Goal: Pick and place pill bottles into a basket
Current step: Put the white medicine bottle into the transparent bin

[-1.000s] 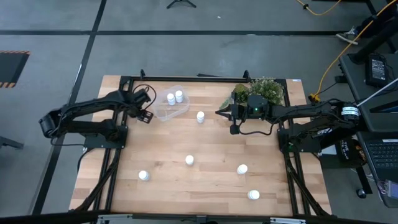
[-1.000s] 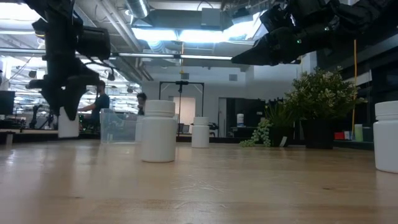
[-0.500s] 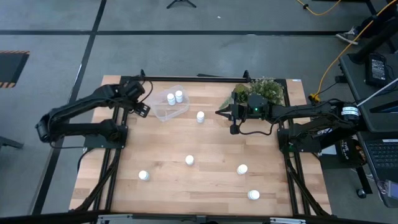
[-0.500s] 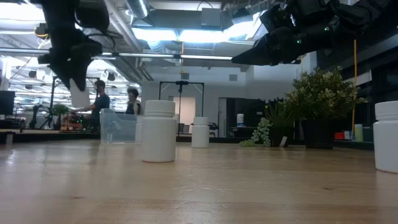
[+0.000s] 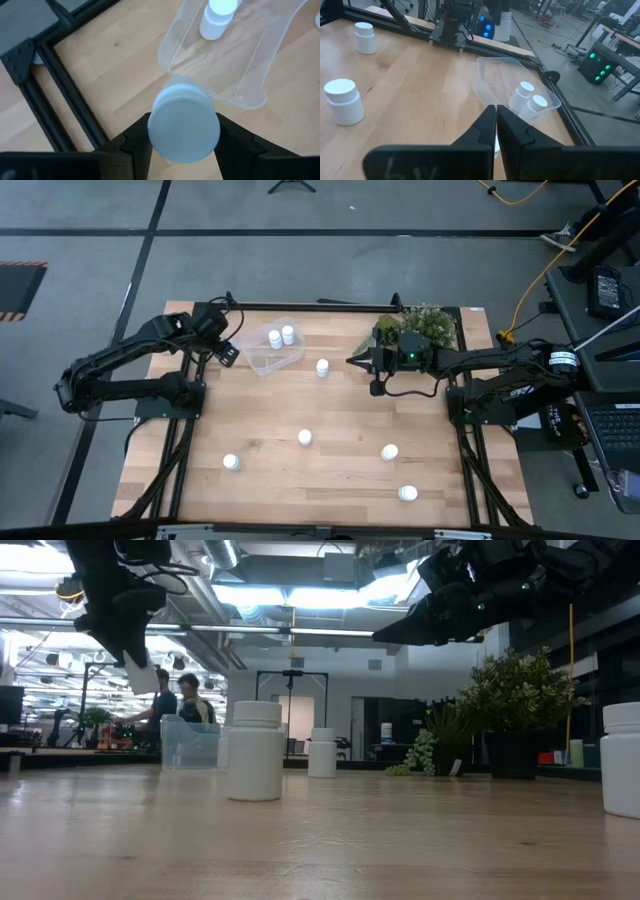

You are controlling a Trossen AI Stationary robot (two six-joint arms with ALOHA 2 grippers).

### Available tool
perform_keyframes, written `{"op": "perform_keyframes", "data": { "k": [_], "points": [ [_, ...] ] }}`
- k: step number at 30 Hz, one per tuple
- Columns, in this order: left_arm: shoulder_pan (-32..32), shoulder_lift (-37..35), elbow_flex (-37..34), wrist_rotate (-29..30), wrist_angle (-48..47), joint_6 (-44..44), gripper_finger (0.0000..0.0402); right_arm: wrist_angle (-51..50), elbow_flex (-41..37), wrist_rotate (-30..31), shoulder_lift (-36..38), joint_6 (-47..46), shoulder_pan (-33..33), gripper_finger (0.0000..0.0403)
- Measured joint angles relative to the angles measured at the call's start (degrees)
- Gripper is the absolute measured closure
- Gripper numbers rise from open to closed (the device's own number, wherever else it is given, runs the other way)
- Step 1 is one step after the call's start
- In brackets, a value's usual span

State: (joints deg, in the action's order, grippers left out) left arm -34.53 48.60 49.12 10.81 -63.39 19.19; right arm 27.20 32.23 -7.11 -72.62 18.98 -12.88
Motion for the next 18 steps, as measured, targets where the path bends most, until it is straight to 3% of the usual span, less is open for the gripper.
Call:
{"op": "perform_keyframes", "data": {
  "k": [10, 18],
  "points": [
    [3.72, 2.62, 0.0, -0.18, 10.09, -3.05, 0.0237, -0.02, 0.0, 0.0, 0.0, -0.72, 0.0, 0.0384],
    [6.83, 11.26, 0.78, -0.37, 16.19, -5.23, 0.0237, 0.0, 0.0, 0.0, 0.0, -0.6, 0.0, 0.0384]
  ]
}}
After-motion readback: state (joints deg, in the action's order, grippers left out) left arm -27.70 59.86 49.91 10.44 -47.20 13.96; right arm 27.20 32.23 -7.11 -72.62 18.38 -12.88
